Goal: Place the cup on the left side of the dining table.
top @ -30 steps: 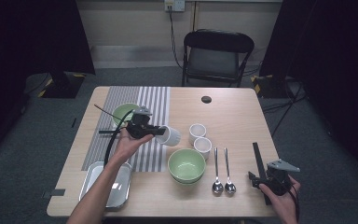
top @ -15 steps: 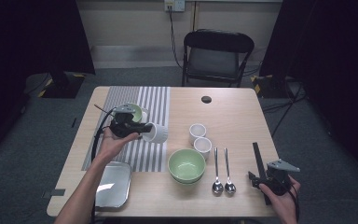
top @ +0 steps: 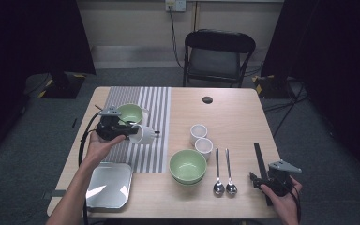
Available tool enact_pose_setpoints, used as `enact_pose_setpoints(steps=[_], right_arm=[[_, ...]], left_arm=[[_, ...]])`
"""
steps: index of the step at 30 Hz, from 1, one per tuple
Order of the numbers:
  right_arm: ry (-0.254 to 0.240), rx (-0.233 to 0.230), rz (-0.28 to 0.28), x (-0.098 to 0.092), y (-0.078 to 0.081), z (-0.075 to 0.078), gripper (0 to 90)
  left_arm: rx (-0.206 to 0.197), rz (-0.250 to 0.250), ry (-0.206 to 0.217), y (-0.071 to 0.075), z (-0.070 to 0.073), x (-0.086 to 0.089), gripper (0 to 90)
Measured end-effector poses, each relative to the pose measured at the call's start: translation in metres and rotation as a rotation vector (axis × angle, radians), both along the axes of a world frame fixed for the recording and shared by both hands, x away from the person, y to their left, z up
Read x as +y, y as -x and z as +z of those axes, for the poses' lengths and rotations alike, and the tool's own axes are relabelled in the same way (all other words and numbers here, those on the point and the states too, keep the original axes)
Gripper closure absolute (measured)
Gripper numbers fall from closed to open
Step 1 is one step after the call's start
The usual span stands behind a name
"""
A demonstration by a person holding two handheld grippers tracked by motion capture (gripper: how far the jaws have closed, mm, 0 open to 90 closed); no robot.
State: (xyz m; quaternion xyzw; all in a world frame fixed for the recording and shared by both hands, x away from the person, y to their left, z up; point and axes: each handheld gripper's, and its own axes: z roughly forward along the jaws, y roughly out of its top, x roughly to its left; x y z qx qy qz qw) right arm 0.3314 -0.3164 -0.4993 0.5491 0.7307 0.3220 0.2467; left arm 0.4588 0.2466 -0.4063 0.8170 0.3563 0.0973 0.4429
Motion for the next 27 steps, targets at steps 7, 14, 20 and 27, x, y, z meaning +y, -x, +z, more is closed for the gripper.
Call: enact_pose_setpoints(steps=[7,14,20,27], right_arm=[[0.0,0.0,-0.002,0.0,0.0,0.0,16.5],[0.0,0.0,-0.002,0.0,0.0,0.0,16.5],[0.0,0.0,-0.002,0.0,0.0,0.0,16.5],[0.0,0.0,-0.003,0.0,0.0,0.0,16.5]], left_arm=[[0.032,0.026,-0.021,0.001,-0.019,0.014,82.4],[0.072,0.045,-0.044,-0.002,-0.035,0.022,82.0],[0.084,0.064,-0.059,-0.005,-0.039,0.024,81.4],[0.102,0.067,-0.061,-0.006,-0.043,0.023,81.1]])
